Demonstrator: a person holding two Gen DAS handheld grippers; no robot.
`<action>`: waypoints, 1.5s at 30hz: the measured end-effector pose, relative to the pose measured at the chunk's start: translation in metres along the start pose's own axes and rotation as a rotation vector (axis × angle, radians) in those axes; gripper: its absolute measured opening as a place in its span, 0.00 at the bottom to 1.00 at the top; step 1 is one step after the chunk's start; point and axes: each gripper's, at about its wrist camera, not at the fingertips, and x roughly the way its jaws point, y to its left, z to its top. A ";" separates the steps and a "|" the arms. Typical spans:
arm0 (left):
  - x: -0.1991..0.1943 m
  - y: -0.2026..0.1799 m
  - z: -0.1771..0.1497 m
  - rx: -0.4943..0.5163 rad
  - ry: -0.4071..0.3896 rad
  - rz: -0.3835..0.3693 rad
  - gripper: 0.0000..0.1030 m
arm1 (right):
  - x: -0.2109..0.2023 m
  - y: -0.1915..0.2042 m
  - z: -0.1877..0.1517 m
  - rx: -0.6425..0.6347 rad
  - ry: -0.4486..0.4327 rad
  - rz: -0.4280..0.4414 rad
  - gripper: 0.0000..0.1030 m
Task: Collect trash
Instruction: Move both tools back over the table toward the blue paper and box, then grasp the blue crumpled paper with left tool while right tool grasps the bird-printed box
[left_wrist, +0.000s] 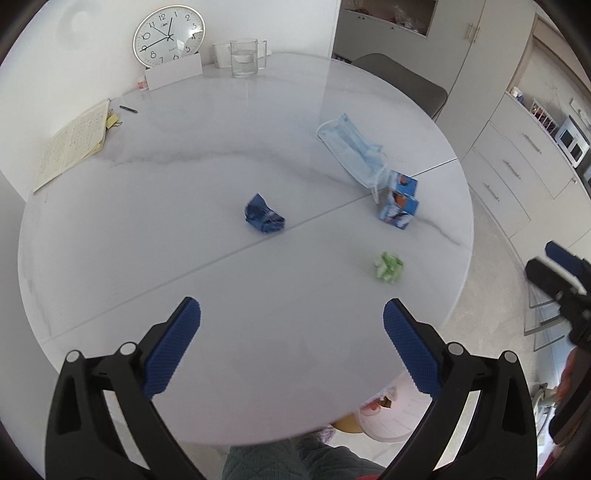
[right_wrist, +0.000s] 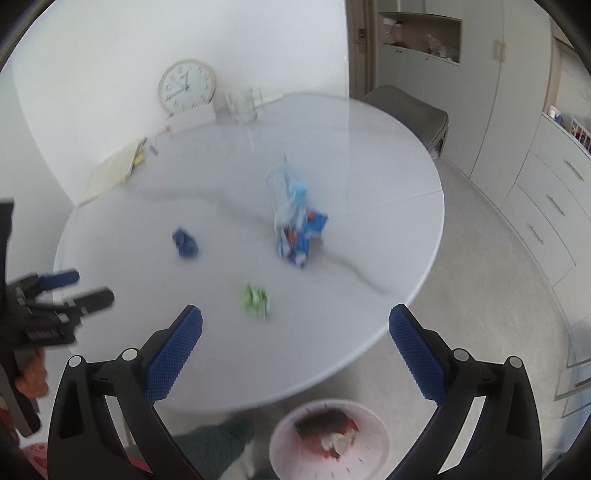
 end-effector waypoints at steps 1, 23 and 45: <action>0.007 0.005 0.008 0.010 0.004 -0.005 0.92 | 0.003 0.001 0.004 0.016 -0.007 0.009 0.98; 0.152 0.038 0.092 0.174 0.108 -0.096 0.92 | 0.143 0.012 0.051 0.252 0.158 -0.205 0.98; 0.187 0.039 0.093 0.223 0.194 -0.140 0.39 | 0.216 -0.009 0.046 0.292 0.307 -0.277 0.88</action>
